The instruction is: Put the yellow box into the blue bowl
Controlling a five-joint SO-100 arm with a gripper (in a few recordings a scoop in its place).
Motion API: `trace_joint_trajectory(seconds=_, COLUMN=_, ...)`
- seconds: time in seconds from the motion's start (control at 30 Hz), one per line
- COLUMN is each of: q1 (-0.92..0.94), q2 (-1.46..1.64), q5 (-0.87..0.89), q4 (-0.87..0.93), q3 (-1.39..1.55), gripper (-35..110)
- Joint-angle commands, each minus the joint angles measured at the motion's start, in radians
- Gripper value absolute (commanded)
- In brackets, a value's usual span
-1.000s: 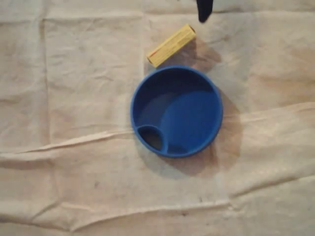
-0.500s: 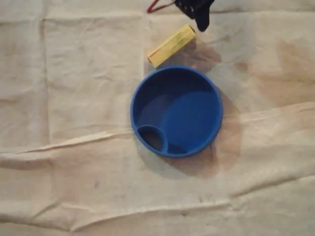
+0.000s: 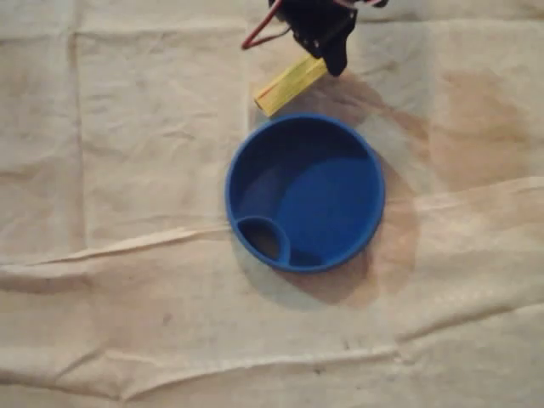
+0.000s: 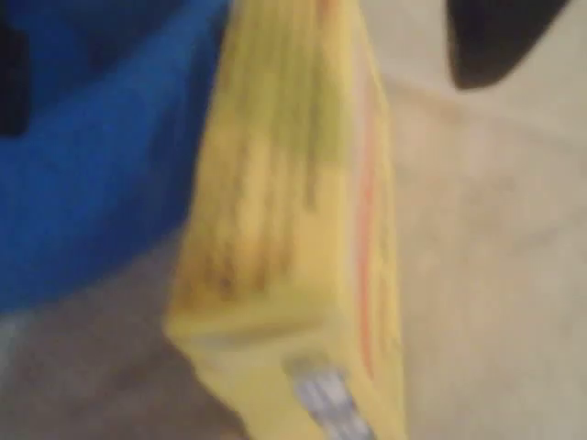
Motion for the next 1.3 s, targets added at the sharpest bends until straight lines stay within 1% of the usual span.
trace_joint_trajectory(seconds=0.0, q1=-0.003, q2=0.014, q5=-0.008, q4=-0.005, q3=-0.049, gripper=26)
trace_joint_trajectory(seconds=0.13, q1=-0.009, q2=0.014, q5=-0.008, q4=-0.012, q3=-0.049, gripper=26)
trace_joint_trajectory(seconds=0.37, q1=-0.008, q2=-0.018, q5=-0.008, q4=-0.101, q3=-0.031, gripper=26)
trace_joint_trajectory(seconds=0.57, q1=-0.008, q2=-0.077, q5=-0.008, q4=-0.101, q3=-0.034, gripper=26)
trace_joint_trajectory(seconds=0.93, q1=-0.055, q2=-0.084, q5=-0.008, q4=-0.107, q3=-0.031, gripper=25)
trace_joint_trajectory(seconds=1.27, q1=-0.046, q2=-0.086, q5=-0.006, q4=-0.101, q3=-0.029, gripper=25)
